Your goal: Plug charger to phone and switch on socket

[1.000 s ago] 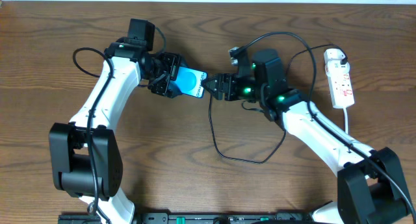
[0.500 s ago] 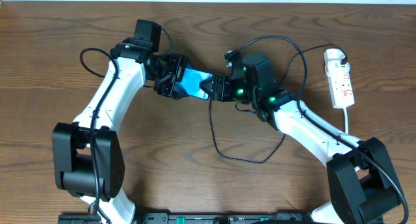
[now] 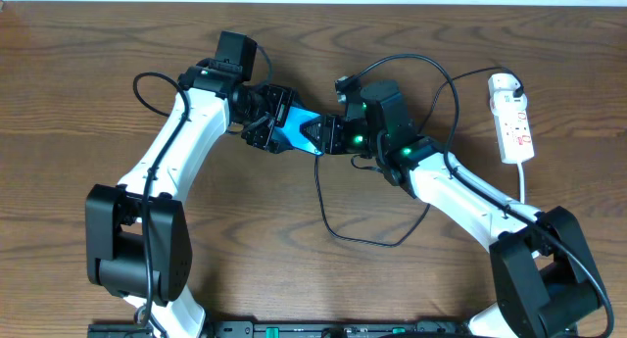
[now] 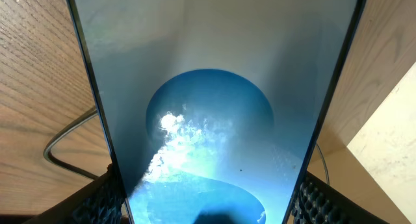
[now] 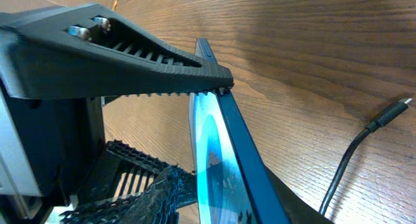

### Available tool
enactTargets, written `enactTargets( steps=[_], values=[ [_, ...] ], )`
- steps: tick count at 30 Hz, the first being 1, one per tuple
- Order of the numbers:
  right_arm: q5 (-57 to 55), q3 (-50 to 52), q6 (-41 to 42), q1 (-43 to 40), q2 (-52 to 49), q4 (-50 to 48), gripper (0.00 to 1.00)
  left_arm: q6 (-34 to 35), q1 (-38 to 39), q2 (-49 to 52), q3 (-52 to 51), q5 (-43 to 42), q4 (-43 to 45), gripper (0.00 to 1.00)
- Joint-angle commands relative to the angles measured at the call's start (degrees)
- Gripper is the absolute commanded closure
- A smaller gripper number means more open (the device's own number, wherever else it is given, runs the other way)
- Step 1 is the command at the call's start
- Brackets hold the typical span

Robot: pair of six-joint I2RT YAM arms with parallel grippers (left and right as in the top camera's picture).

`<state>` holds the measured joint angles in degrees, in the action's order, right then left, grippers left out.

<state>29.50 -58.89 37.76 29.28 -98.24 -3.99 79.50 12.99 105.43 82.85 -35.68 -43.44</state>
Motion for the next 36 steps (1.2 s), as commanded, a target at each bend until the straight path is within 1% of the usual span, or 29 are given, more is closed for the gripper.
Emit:
enactTargets(
  steps=[1, 14, 20, 26, 30, 31, 36],
  values=[
    [-0.3, -1.2, 0.0, 0.5, -1.9, -0.1, 0.67, 0.3, 0.6, -1.4, -0.1, -1.4, 0.1, 0.43],
    [-0.1, -1.2, 1.0, 0.7, -2.7, -1.2, 0.78, 0.3, 0.6, -1.4, -0.1, -1.4, 0.1, 0.43],
    [-0.1, -1.2, 1.0, 0.8, -2.7, -2.1, 0.86, 0.3, 0.6, -1.4, -0.1, -1.4, 0.1, 0.43],
    [0.0, -1.2, 1.4, 0.8, -2.7, -2.7, 0.91, 0.3, 0.6, -1.4, -0.1, -1.4, 0.1, 0.43],
    [0.0, -1.2, 2.7, 0.5, -2.7, -3.7, 0.98, 0.3, 0.6, -1.4, -0.1, -1.3, 0.1, 0.42],
    [0.0, -1.2, 3.2, 0.3, -2.7, -4.0, 0.99, 0.3, 0.6, -1.4, -0.1, -1.3, 0.1, 0.39],
    [2.0, -1.2, 5.9, -1.4, -2.7, -5.7, 0.99, 0.3, 0.5, -1.4, -0.1, -1.1, 0.1, 0.37]
  ],
)
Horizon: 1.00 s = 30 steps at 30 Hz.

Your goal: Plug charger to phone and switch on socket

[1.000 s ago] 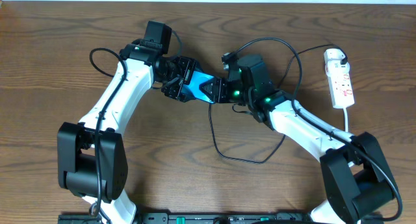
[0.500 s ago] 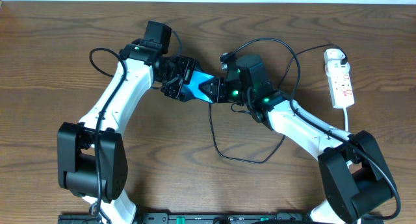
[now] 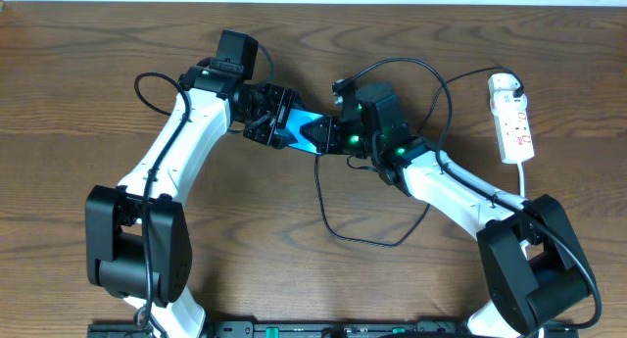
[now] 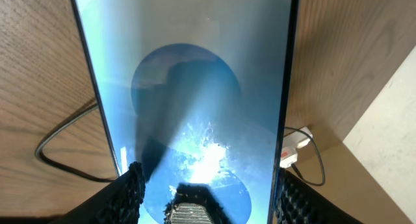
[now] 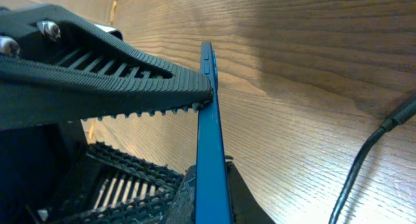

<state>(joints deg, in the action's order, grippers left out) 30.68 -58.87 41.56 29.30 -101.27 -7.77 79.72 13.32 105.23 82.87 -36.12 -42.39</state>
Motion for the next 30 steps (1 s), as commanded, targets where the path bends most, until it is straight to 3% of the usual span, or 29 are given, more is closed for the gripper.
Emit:
enactTargets(
  steps=[1, 6, 20, 30],
  values=[
    [1.2, -1.2, 2.8, -1.8, 0.3, -2.3, 0.99, 0.1, 0.2, -1.2, -0.1, -0.7, -1.0, 0.36],
    [1.2, -1.2, 4.3, -4.1, 0.3, -2.2, 0.99, -0.7, 0.1, -1.2, -0.1, -0.7, -0.9, 0.29],
    [3.4, -1.2, 17.7, -13.3, 0.3, -4.5, 0.98, -18.0, -0.4, -1.2, -0.1, -2.3, 9.3, 0.22],
    [4.9, -1.2, 43.1, -15.8, 0.3, -12.4, 0.98, -21.2, -0.8, -1.2, -0.1, -9.5, 23.6, 0.24]
  ],
)
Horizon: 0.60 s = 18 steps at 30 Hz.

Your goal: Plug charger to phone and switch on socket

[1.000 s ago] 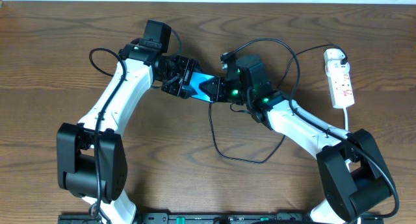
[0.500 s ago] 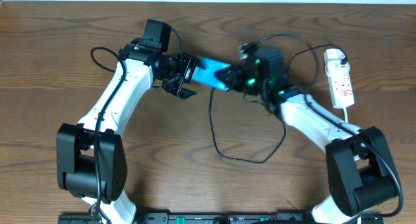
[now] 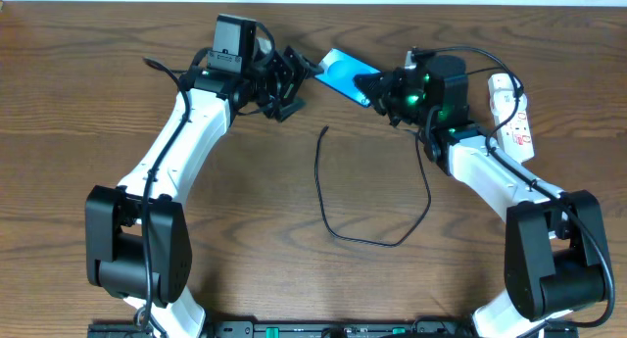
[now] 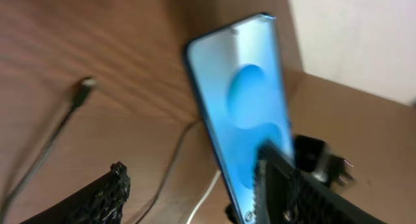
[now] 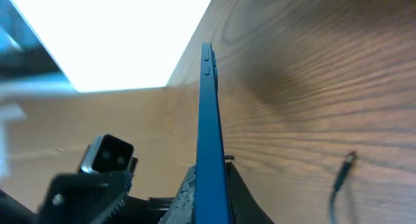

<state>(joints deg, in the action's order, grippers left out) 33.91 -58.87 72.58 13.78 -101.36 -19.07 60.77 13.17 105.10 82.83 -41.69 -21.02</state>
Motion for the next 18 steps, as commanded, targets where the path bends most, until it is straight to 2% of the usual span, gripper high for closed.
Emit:
enactTargets(
  steps=[1, 9, 14, 18],
  values=[
    [1.7, -1.2, 14.5, -0.2, 0.5, -1.6, 0.99, -2.3, -0.9, -1.1, -0.1, -5.1, 4.3, 0.25],
    [2.7, -1.2, 27.3, -0.2, 0.5, -12.2, 0.99, -1.0, -3.0, -1.1, -0.1, -9.9, 12.3, 0.44],
    [2.7, -1.3, 34.6, 0.4, 0.5, -15.0, 0.99, 0.0, -3.2, -1.1, -0.1, -10.8, 16.0, 0.39],
    [1.9, -1.6, 36.3, 2.3, 0.5, -15.0, 0.98, 1.8, -3.3, -1.1, -0.1, -10.8, 18.8, 0.37]
  ],
)
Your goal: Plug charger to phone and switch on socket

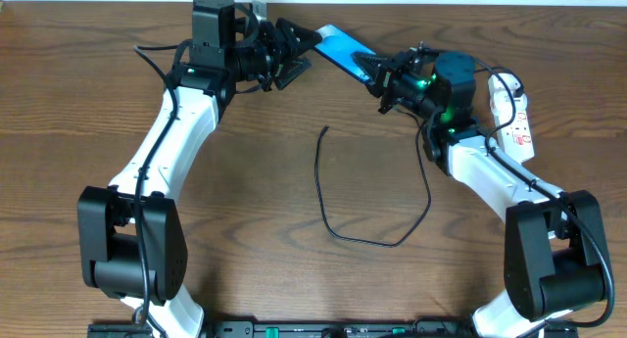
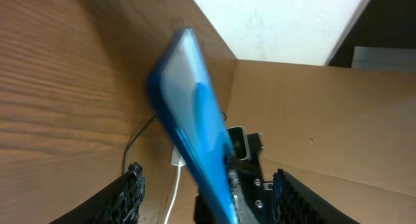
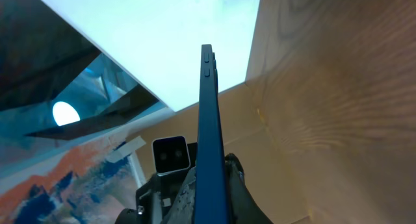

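Observation:
The blue phone point(image 1: 341, 50) hangs tilted above the table's far edge. My right gripper point(image 1: 380, 79) is shut on its lower end. The right wrist view shows the phone point(image 3: 207, 100) edge-on between that gripper's point(image 3: 209, 180) pads. My left gripper point(image 1: 292, 52) stands open just left of the phone without touching it. In the left wrist view the phone point(image 2: 188, 113) rises between that gripper's point(image 2: 207, 174) spread fingers point(image 2: 129, 188). The black charger cable point(image 1: 392, 242) loops on the table, its free plug point(image 1: 325, 130) at mid-table. The white socket strip point(image 1: 513, 108) lies far right.
The right arm's own cabling arches over the wood beside the socket strip. The table's far edge and a pale wall lie right behind both grippers. Bare wood stretches across the front and left point(image 1: 78, 181).
Both grippers have moved toward the far edge and stand higher. The phone, still in my right gripper, now tilts more steeply. My left gripper stays open beside it.
At first both grippers were at the phone in the table's middle, the left fingers along its sides. Later the right gripper alone held the phone near the far right, the left open and apart. Now the phone is raised by the far edge.

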### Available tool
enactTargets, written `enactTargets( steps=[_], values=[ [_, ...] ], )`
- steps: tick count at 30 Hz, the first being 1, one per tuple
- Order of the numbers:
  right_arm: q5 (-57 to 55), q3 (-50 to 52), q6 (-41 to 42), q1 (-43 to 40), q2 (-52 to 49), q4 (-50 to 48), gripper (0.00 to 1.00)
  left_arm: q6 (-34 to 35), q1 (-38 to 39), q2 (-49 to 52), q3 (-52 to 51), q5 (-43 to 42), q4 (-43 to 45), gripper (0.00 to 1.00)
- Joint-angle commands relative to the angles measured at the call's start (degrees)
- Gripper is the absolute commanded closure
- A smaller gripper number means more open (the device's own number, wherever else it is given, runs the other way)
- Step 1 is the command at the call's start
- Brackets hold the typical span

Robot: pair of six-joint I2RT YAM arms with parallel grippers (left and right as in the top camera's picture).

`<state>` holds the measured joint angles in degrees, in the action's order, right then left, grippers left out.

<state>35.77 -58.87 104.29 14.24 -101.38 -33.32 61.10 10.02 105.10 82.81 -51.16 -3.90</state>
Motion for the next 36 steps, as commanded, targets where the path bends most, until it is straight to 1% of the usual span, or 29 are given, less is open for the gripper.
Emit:
enactTargets(
  steps=[1, 9, 14, 16, 21, 26, 31, 35, 36],
  values=[
    [-0.3, -1.8, 5.2, 2.3, 0.5, -0.8, 0.98, 1.9, -0.1, -1.1, -0.1, -1.3, 2.2, 0.37],
    [-2.0, -4.8, 5.6, 5.6, 0.5, -0.8, 0.98, 5.4, -0.1, -1.1, -0.1, 0.2, 2.7, 0.37],
    [-5.7, -5.0, 5.6, 7.4, 0.5, -0.7, 0.98, 8.2, -0.1, -1.1, -0.1, 0.8, 2.7, 0.38],
    [-6.6, -5.0, 5.6, 8.0, 0.5, -0.5, 0.98, 9.7, -0.1, -1.1, -0.1, 0.8, 2.7, 0.44],
    [-7.6, -5.0, 5.4, 9.1, 0.5, -0.2, 0.98, 12.7, -0.1, -1.1, -0.1, 1.1, 2.7, 0.49],
    [-8.7, -5.0, 5.4, 9.4, 0.5, 0.9, 0.98, 13.6, -0.1, -1.1, -0.1, 1.7, 2.7, 0.56],
    [-9.4, -5.0, 4.9, 9.4, 0.5, 4.5, 0.98, 14.1, -0.1, -1.1, -0.1, 2.2, 2.7, 0.63],
    [-9.8, -5.0, 4.7, 9.4, 0.5, 5.1, 0.98, 14.7, -0.1, -1.1, -0.1, 2.6, 2.7, 0.67],
    [-9.8, -5.0, 4.7, 9.4, 0.5, 5.1, 0.98, 14.7, -0.1, -1.1, -0.1, 2.6, 2.7, 0.69]
  ],
)
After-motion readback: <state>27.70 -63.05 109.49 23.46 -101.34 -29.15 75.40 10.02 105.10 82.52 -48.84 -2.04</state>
